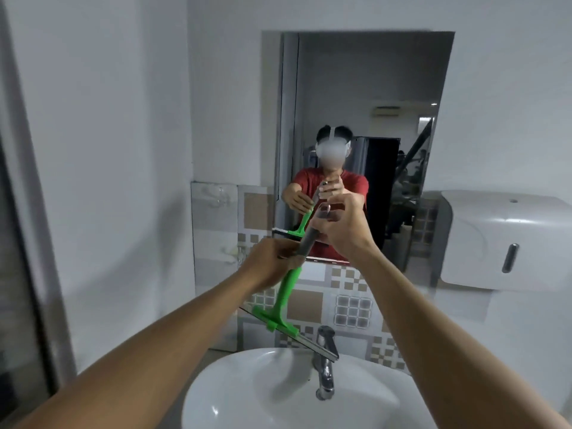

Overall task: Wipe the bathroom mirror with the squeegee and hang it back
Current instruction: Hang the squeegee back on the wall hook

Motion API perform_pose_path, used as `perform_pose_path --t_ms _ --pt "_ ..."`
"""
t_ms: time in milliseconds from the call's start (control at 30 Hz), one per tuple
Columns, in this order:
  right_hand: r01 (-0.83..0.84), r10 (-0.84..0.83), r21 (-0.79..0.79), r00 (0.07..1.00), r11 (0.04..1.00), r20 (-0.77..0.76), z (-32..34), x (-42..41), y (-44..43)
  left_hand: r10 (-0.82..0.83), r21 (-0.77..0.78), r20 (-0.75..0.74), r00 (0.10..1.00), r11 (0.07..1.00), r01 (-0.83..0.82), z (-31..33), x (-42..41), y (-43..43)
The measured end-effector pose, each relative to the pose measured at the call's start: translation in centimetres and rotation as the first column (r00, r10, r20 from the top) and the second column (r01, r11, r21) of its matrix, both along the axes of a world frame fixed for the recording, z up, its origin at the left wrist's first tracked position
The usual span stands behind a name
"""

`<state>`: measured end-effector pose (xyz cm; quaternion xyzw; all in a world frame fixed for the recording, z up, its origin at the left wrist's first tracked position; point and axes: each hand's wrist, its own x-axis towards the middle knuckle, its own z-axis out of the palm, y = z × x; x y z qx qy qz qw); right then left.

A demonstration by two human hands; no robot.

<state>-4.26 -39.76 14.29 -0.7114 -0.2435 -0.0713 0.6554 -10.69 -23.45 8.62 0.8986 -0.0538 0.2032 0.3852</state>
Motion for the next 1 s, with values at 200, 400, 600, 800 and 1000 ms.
perform_pose_path --t_ms 200,400,600,800,1000 --pt "-0.111 0.113 -0.069 0.993 0.991 0.036 0.1 2.9 8.1 0.055 -0.384 0.024 0.998 0.923 -0.041 -0.4 0.7 6.2" --pt "-0.171 0.177 -0.108 0.983 0.979 0.046 -0.7 5.8 15.0 0.161 -0.458 0.071 0.984 0.882 -0.112 -0.8 2.7 11.4" --pt "-0.17 0.193 -0.218 0.977 0.961 0.089 -1.7 8.6 20.6 0.241 -0.479 0.117 0.963 0.864 -0.158 -2.2 5.3 15.6" --pt "-0.119 0.166 -0.294 0.976 0.948 0.142 -2.6 10.5 24.9 0.3 -0.475 0.153 0.942 0.858 -0.196 -3.7 8.1 19.0" --pt "-0.096 0.15 -0.293 0.974 0.951 0.168 -4.1 12.4 28.0 0.357 -0.414 0.199 0.913 0.875 -0.252 -4.9 10.5 21.8"
